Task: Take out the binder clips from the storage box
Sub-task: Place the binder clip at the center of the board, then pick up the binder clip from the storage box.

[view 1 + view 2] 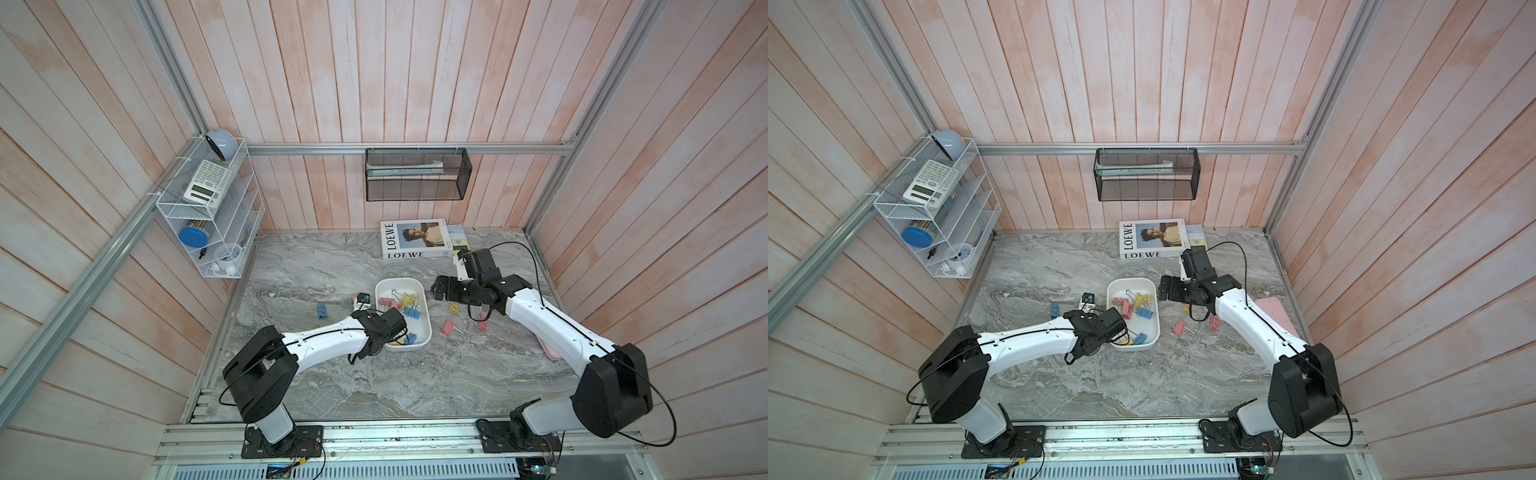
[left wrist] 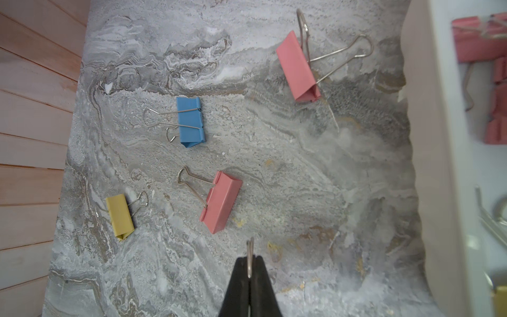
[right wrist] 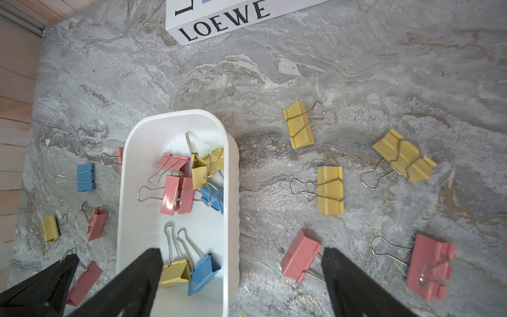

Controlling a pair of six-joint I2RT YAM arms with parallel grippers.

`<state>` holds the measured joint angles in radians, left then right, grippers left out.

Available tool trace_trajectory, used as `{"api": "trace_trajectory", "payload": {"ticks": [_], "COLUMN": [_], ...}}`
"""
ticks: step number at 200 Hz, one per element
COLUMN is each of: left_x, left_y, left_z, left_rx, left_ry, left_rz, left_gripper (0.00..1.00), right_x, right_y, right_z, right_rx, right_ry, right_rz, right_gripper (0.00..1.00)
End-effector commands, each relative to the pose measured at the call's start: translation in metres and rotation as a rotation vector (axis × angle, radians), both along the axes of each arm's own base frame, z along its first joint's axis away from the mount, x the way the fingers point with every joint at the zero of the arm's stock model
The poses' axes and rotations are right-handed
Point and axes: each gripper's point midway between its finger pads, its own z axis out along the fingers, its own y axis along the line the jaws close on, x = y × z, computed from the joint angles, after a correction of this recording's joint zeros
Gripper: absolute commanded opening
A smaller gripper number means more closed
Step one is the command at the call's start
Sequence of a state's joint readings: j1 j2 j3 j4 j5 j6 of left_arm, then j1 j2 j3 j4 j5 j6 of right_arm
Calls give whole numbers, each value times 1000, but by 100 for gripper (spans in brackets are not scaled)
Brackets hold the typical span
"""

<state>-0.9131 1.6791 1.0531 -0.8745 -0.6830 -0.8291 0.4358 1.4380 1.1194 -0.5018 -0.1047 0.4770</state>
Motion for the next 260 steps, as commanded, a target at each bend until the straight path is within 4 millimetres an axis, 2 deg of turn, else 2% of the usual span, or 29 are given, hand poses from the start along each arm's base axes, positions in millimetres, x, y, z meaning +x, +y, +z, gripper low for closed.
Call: {"api": "trace_trajectory", "payload": {"ticks": [1, 14, 24, 35, 43, 82, 104, 129, 132, 135, 140, 145, 156, 168, 179, 218, 260], "left_x": [-3, -4, -5, -5, -4, 2, 7, 16, 17, 18, 20, 22, 25, 28, 31, 33, 34], "left_y": [-4, -5, -8, -14, -19, -30, -27, -18, -16, -14, -11, -8, 0, 11, 22, 54, 71], "left_z": [-13, -17, -18, -16, -14, 9, 28, 51, 54, 56, 61, 66, 78, 90, 99, 119, 128], "left_rx": [-23, -10, -14, -31, -51, -149, -158, -190, -197, -202, -216, -231, -259, -286, -309, -362, -369], "left_ry": [-4, 4, 8, 7, 5, -56, -87, -123, -129, -132, -139, -151, -177, -202, -221, -272, -295], "left_rz": [34, 37, 31, 20, 10, 6, 13, 41, 47, 53, 60, 68, 89, 120, 143, 205, 226], "left_gripper": [0, 3, 15, 39, 47, 50, 50, 51, 54, 61, 63, 70, 73, 91, 98, 100, 100], "right_x": [1, 2, 1, 2, 1, 3, 5, 5, 5, 5, 5, 5, 3, 3, 3, 5, -4], "right_y": [3, 4, 6, 7, 9, 15, 27, 48, 51, 54, 60, 65, 78, 90, 100, 115, 119], "right_z": [3, 3, 2, 3, 3, 0, 0, -6, -7, -8, -9, -12, -16, -21, -24, -49, -71], "right_rx": [-21, -21, -25, -26, -25, -25, -14, -16, -19, -21, -26, -33, -51, -86, -116, -86, -58], "right_ry": [-5, -3, 0, -3, -2, 3, 4, 27, 34, 36, 42, 48, 60, 71, 77, 177, 261], "right_rz": [8, 8, 12, 14, 16, 30, 68, 140, 150, 160, 180, 197, 236, 270, 288, 267, 255], "right_gripper": [98, 98, 98, 98, 98, 98, 98, 98, 98, 98, 98, 98, 98, 98, 98, 72, 48]}}
